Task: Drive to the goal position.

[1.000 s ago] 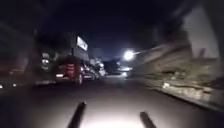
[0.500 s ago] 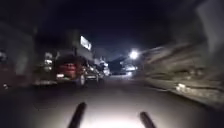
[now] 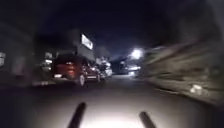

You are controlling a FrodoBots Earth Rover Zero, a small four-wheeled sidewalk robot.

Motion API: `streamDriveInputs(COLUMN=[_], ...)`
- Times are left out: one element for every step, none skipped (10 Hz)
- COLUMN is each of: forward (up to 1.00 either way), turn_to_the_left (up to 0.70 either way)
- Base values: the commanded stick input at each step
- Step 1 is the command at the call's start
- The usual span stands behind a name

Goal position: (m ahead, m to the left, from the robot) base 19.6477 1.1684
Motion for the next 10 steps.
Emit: streamDriveInputs(forward=[1.0,1.0,1.0,1.0,1.0,1.0,1.0,1.0,1.0,1.0], turn_to_the_left=[0.03,0.03,0.03,0.03,0.03,0.03,0.03,0.03,0.03,-0.37])
